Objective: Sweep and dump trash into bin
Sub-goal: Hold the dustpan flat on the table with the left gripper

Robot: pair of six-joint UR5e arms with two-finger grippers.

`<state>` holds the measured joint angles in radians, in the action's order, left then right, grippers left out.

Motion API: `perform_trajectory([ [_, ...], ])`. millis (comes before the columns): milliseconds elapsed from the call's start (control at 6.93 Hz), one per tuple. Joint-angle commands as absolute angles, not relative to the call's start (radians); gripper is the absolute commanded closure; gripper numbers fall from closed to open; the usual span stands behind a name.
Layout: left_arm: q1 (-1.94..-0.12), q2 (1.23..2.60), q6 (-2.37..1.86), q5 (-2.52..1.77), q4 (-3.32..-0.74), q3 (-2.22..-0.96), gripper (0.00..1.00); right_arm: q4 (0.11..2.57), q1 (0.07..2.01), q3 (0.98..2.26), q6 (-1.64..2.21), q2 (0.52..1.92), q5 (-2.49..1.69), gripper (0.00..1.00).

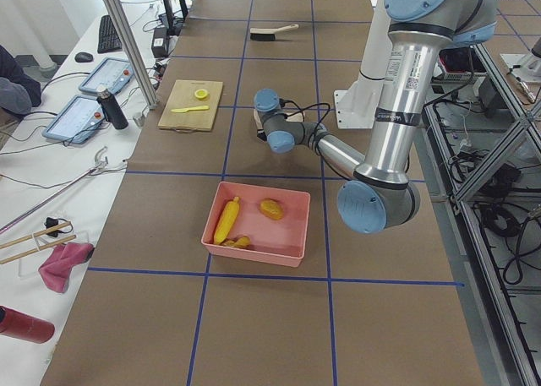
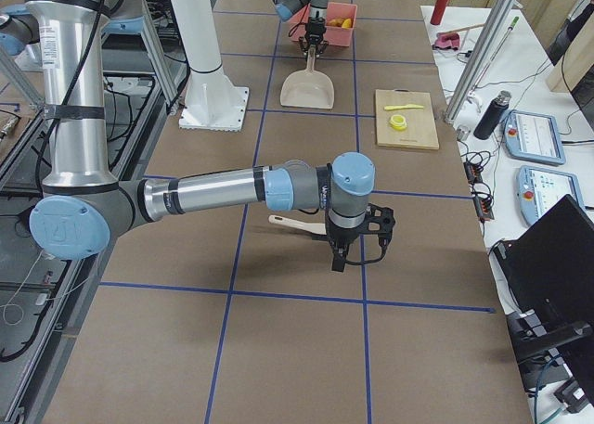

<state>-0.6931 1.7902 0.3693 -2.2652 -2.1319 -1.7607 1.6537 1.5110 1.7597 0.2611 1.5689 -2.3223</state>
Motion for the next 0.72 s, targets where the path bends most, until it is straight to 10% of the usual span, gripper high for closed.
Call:
perform_trajectory([
  [0,-0.692,1.789,0.368,-2.269,-2.132,-1.759,0.26,1.654,1.502,1.759,0.262,1.565,-2.322,0.0],
  [144,-0.696,1.789,0.368,-2.276,-2.135,-1.764,0.02,1.654,1.502,1.758,0.259,1.566,-2.322,0.0],
  [577,-0.751,1.747,0.357,-2.329,-2.134,-1.843,0.02,1.654,1.503,1.758,0.246,1.588,-2.324,0.0],
])
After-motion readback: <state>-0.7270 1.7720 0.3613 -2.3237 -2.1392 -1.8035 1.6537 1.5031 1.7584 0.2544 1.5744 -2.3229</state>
